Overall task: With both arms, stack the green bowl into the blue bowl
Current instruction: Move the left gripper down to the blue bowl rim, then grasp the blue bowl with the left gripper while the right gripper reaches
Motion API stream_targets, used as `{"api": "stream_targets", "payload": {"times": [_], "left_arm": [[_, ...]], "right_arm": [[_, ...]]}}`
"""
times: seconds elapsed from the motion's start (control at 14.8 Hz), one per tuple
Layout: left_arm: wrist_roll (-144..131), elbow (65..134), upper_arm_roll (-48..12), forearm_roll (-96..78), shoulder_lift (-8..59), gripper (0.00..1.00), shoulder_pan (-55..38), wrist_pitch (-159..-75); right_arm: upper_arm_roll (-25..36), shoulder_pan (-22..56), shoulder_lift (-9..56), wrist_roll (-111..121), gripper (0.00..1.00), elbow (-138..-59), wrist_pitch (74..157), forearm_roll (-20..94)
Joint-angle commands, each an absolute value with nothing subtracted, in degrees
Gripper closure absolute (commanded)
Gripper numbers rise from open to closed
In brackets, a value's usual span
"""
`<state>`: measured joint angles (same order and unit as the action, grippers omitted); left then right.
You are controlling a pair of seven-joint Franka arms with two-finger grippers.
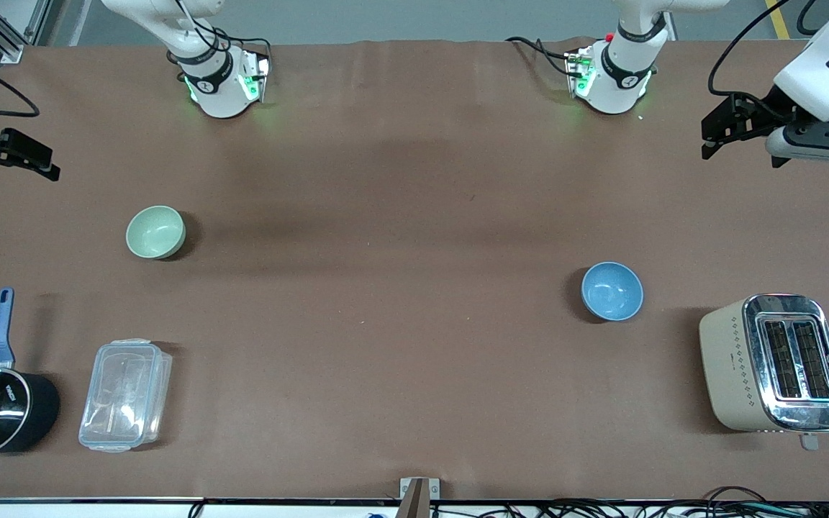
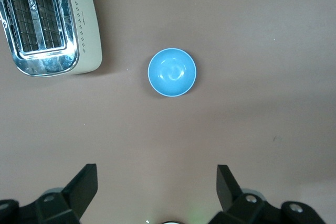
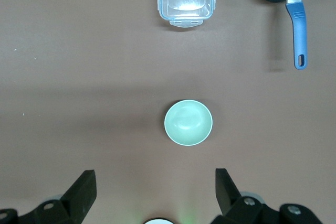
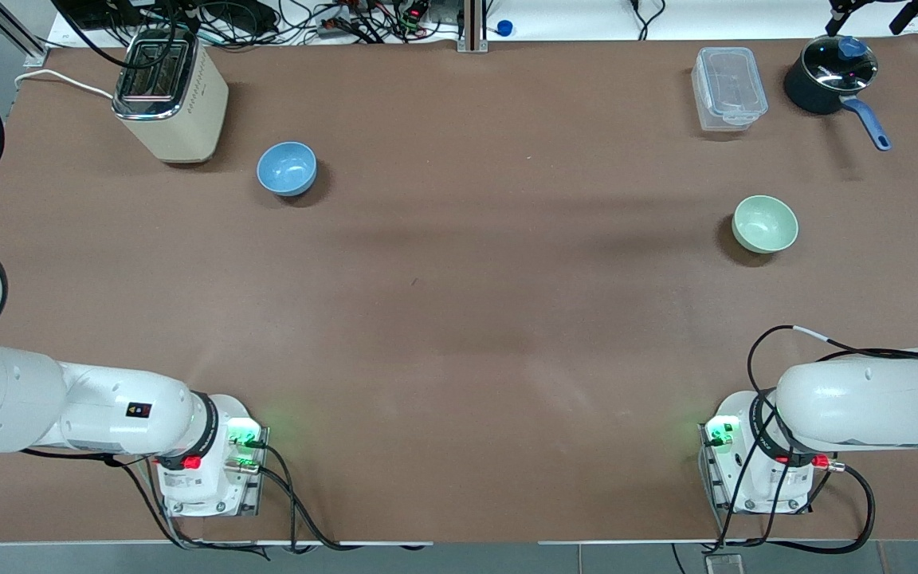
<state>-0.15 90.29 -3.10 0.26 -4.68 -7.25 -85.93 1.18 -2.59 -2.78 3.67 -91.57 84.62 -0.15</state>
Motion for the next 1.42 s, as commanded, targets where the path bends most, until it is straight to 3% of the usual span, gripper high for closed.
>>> {"api": "stream_targets", "payload": {"times": [0.0,0.2,0.41,0.81,1.01,1.35], "left_arm": [[0.53,89.65,-3.08,0.09,-4.49,0.0,-7.29,-86.04],[0.35,88.16,-2.99,0.17,-1.34,0.0,-7.38,-86.04],[0.09,87.01,-3.16,-0.61,6.91,0.0,-7.12,-87.0],[-0.61,98.33,-3.25,2.99,18.97,0.0,-7.73,-112.37],[-2.37,100.89,-3.25,2.99,23.45,0.0,-7.56,-120.04],[-2.29,106.95,-3.08,3.08,25.92,0.0,-5.72,-130.68]], "right_arm": [[0.97,-2.72,-2.81,3.69,0.0,-91.76,84.64,0.18],[0.97,-2.72,-2.81,3.69,0.0,-91.67,84.64,0.18],[0.97,-2.72,-2.73,3.69,0.0,-91.76,84.73,0.18],[1.05,-4.56,-2.02,3.69,0.0,-94.03,86.03,0.18],[1.05,-9.74,-2.02,8.41,0.0,-100.52,91.82,1.22],[1.05,-18.71,-1.93,25.47,0.0,-118.26,111.49,5.71]]}}
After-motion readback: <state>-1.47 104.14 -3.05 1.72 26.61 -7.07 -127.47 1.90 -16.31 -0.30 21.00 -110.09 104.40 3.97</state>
